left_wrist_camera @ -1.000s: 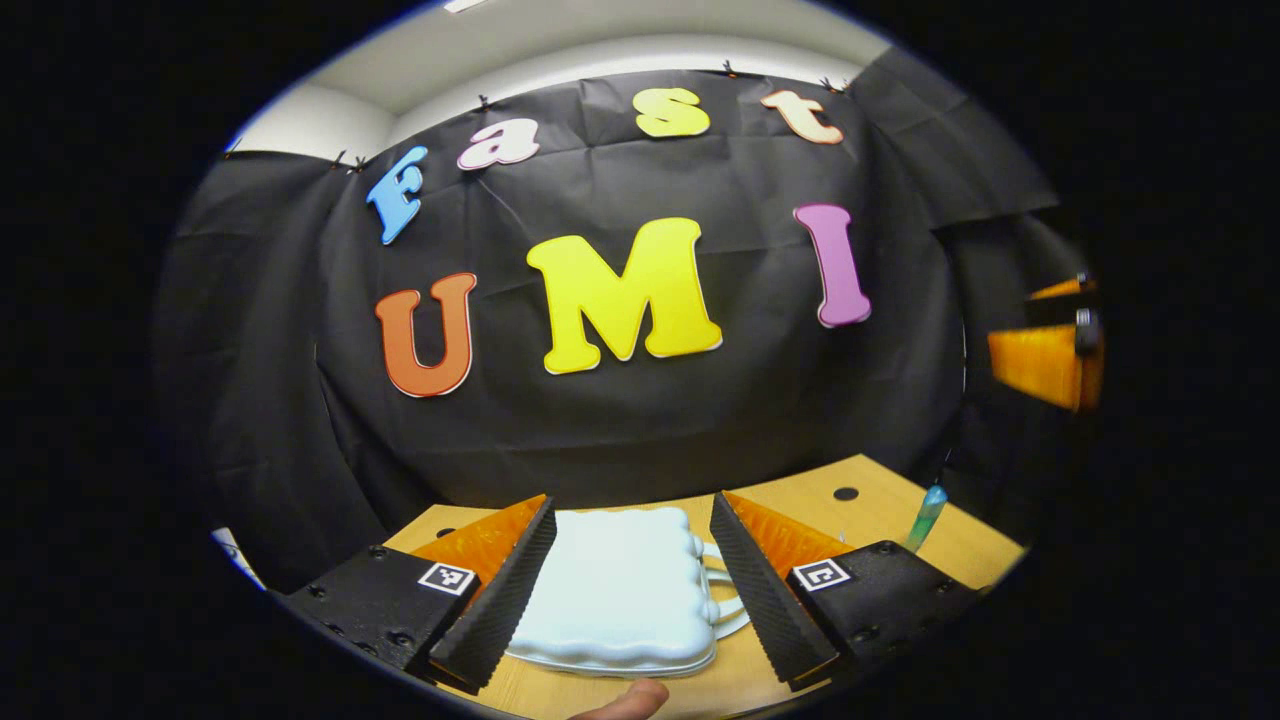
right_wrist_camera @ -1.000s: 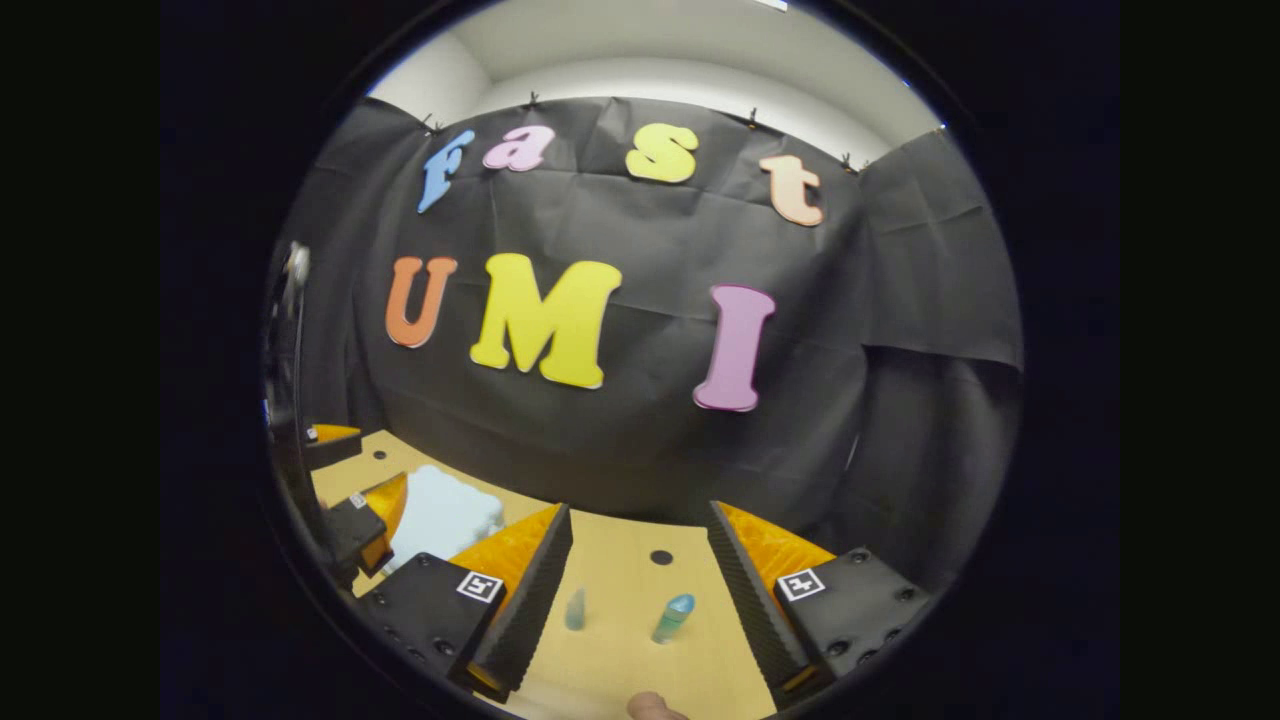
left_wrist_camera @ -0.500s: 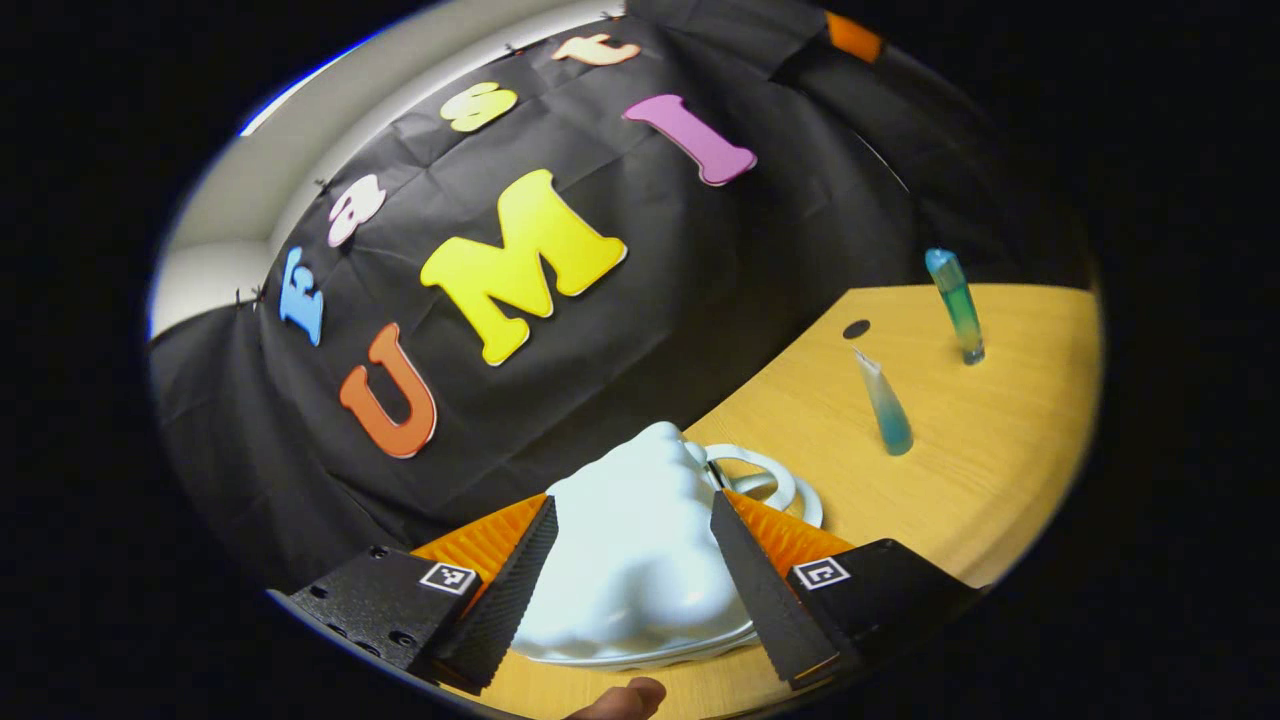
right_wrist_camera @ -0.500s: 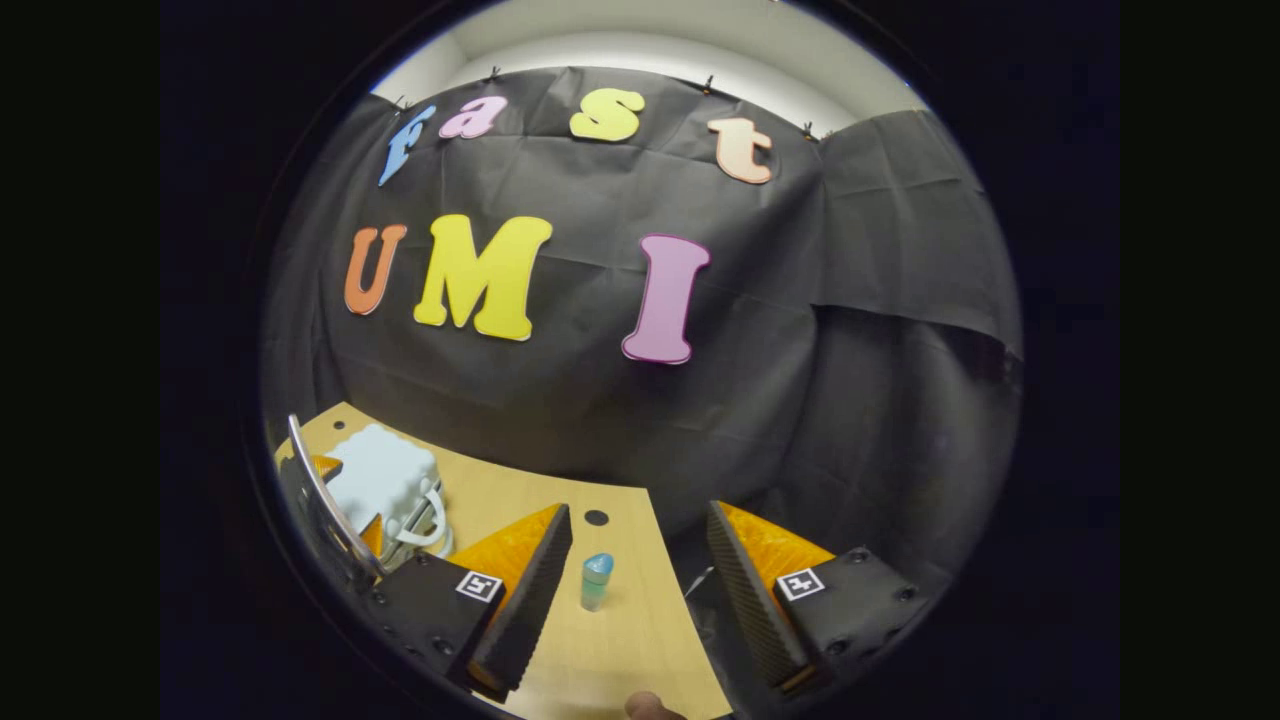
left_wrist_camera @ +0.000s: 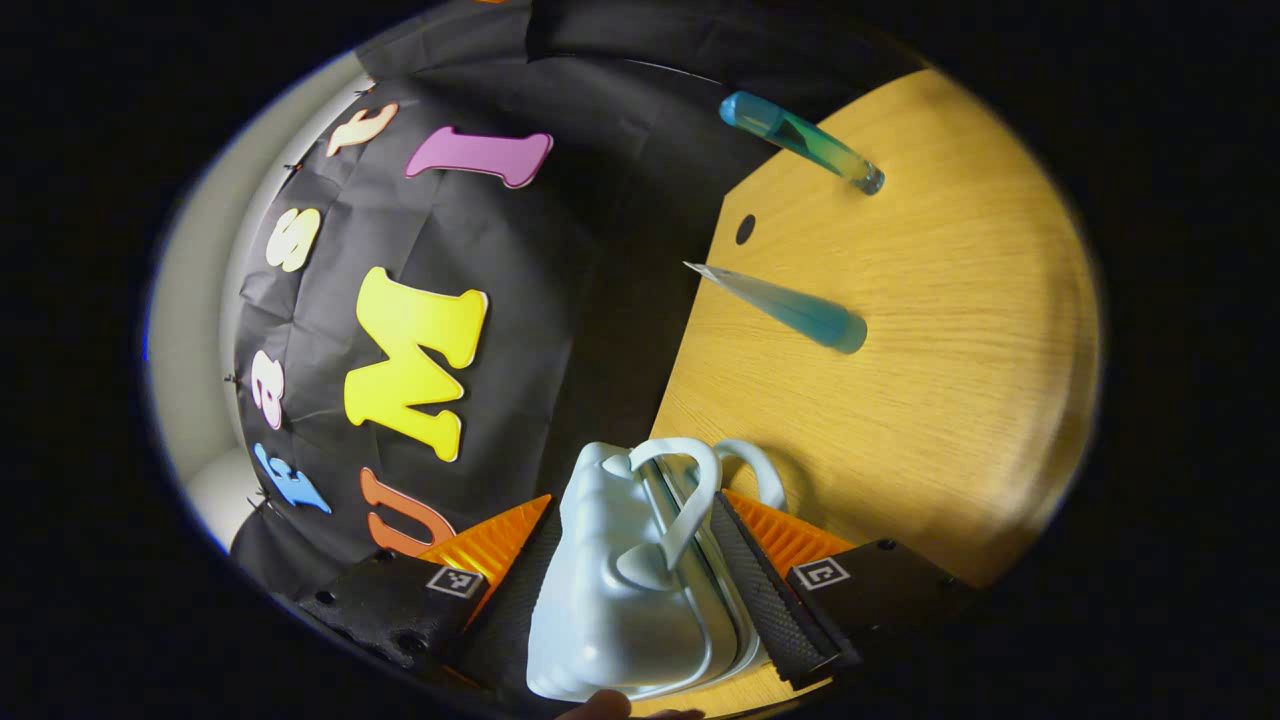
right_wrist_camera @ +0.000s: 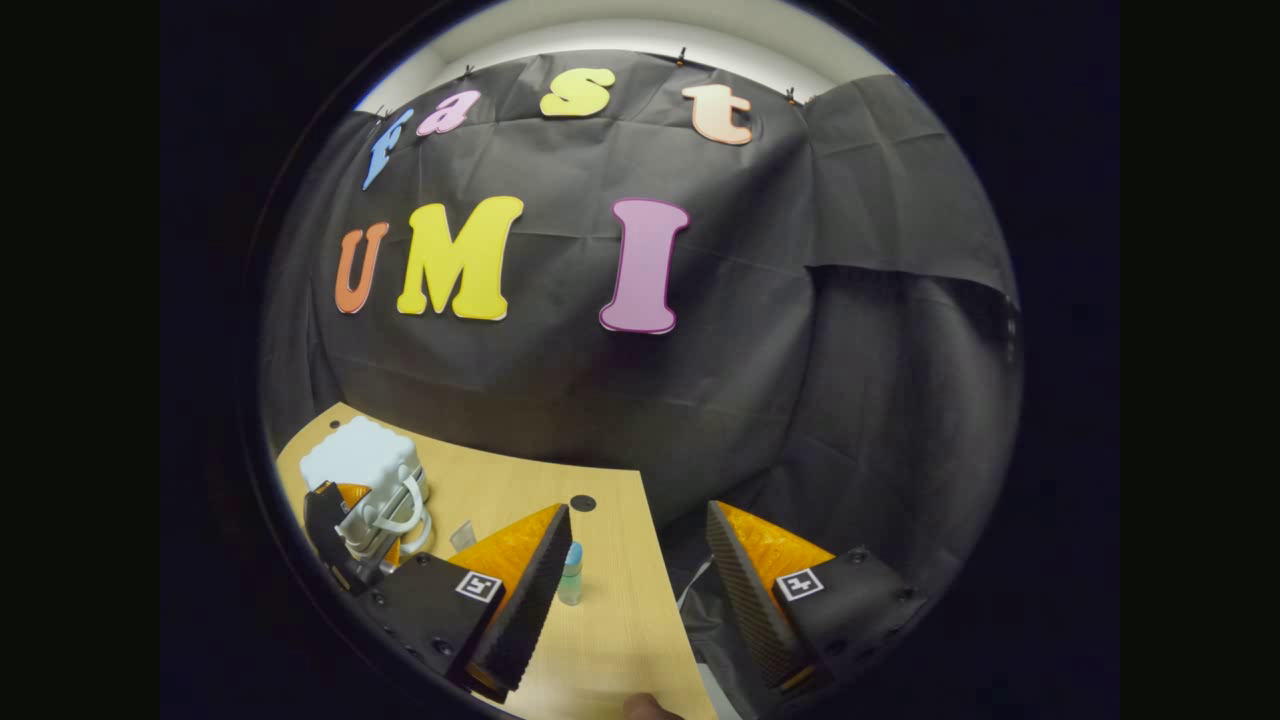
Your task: First open the suitcase, pack the skin care products into it, and then close the suitcase.
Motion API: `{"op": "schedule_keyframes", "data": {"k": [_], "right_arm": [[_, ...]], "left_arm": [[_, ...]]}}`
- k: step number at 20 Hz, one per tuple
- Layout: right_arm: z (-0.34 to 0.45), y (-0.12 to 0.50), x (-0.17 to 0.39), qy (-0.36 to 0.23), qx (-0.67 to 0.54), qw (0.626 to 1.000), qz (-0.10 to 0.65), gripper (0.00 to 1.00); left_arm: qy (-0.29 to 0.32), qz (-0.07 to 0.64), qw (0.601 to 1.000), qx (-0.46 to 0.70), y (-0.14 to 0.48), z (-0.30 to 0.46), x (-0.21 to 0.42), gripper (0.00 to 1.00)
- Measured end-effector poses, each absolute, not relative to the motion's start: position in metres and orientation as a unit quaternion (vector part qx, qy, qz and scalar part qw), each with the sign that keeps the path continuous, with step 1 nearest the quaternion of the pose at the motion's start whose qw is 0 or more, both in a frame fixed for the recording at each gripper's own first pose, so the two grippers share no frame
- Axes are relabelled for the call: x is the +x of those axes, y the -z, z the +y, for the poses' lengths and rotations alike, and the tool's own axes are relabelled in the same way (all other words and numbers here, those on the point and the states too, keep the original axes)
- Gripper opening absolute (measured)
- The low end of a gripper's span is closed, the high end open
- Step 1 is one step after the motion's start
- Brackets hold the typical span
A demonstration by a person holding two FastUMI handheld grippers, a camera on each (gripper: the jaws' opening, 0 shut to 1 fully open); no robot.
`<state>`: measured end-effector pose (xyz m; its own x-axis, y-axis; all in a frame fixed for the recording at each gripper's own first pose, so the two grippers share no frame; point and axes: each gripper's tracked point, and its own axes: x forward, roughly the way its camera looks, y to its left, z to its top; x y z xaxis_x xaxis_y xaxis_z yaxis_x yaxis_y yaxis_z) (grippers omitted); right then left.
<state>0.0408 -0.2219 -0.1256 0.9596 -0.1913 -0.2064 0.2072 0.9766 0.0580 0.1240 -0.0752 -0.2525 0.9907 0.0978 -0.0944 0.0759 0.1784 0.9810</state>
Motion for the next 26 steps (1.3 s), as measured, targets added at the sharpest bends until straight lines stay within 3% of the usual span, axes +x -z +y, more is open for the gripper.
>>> {"op": "schedule_keyframes", "data": {"k": [4,6,7,8,11,14,19,26], "right_arm": [[-0.227,0.142,0.052,0.076,0.019,0.991,0.113,0.81],[-0.225,0.151,0.055,0.056,0.02,0.99,0.125,0.81],[-0.224,0.154,0.056,0.05,0.02,0.99,0.127,0.81],[-0.223,0.153,0.056,0.043,0.02,0.991,0.126,0.81],[-0.219,0.151,0.054,0.033,0.01,0.992,0.123,0.81],[-0.215,0.148,0.052,0.039,0.001,0.991,0.129,0.81],[-0.204,0.124,0.043,0.057,0.008,0.992,0.112,0.81],[-0.176,0.082,0.027,0.093,0.003,0.992,0.082,0.81]], "left_arm": [[-0.003,0.112,0.711,0.694,0.273,-0.068,0.143,0.86],[0.005,0.122,0.693,0.71,0.277,-0.074,0.144,0.71],[0.011,0.127,0.685,0.717,0.277,-0.075,0.146,0.55],[0.017,0.131,0.682,0.72,0.279,-0.078,0.149,0.49],[0.019,0.139,0.678,0.721,0.28,-0.078,0.148,0.19],[0.018,0.143,0.68,0.719,0.276,-0.077,0.147,0.14],[0.019,0.141,0.719,0.68,0.252,-0.071,0.145,0.04],[-0.002,0.096,0.818,0.568,0.174,-0.05,0.132,0.03]]}}
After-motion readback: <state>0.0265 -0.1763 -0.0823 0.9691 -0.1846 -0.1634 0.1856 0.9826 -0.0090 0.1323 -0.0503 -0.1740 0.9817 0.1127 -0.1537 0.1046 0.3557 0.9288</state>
